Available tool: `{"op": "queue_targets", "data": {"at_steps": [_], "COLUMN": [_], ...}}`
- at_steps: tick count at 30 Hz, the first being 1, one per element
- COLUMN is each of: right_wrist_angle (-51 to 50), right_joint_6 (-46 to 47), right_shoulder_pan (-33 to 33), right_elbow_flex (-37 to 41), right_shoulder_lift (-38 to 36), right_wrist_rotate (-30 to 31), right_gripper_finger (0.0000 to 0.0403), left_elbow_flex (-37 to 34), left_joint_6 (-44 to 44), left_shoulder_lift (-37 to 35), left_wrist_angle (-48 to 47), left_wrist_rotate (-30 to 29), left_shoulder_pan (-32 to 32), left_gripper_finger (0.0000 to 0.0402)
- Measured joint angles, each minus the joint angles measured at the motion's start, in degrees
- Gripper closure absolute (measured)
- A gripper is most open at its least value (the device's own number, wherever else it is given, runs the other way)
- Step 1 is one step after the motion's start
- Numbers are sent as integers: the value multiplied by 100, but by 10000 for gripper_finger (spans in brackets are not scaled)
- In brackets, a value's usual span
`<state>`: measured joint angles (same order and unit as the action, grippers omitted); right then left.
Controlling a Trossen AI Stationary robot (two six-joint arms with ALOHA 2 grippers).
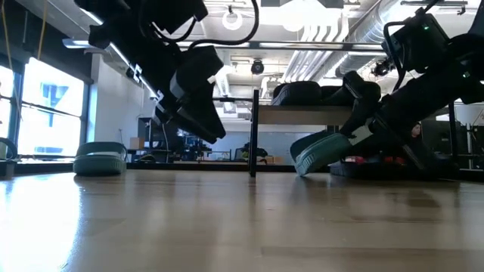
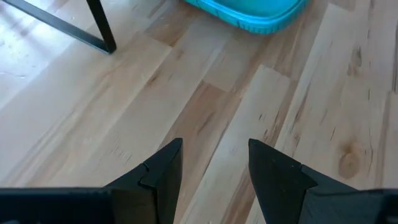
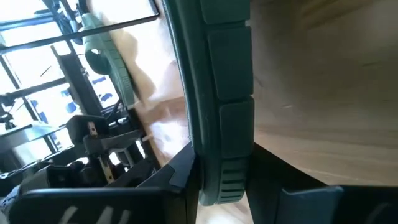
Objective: Pick and place slides into the shelf
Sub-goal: Put the green slipper under the shelf
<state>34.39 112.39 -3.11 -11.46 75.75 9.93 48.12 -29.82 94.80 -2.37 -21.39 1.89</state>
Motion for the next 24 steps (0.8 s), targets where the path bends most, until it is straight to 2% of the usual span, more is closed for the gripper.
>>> {"op": "queue_targets", "data": {"at_steps": [6,10,16,24], "right_wrist_angle": [-143,-277,-351,-358], "right_joint_6": [24,231,374,789], "right_shoulder_pan": [-7,-2,-4,-224], "right_elbow_flex": [-2,-2,-2,-2], "right_shoulder_lift": [0,0,0,-11], "right_wrist_rotate": [236,577,614,859], "right_gripper_finger": [299,268,226,216], "left_elbow_flex": [0,-2,4,8], "left_joint_6": [121,353,592,590], "left_shoulder_lift": [21,171,567,1028], "left_wrist_angle": [229,697,1444,1999], "left_wrist_rotate": [252,588,1056,1349], "left_shoulder_pan": [0,0,0,0], "left_gripper_finger": [236,236,236,236]}}
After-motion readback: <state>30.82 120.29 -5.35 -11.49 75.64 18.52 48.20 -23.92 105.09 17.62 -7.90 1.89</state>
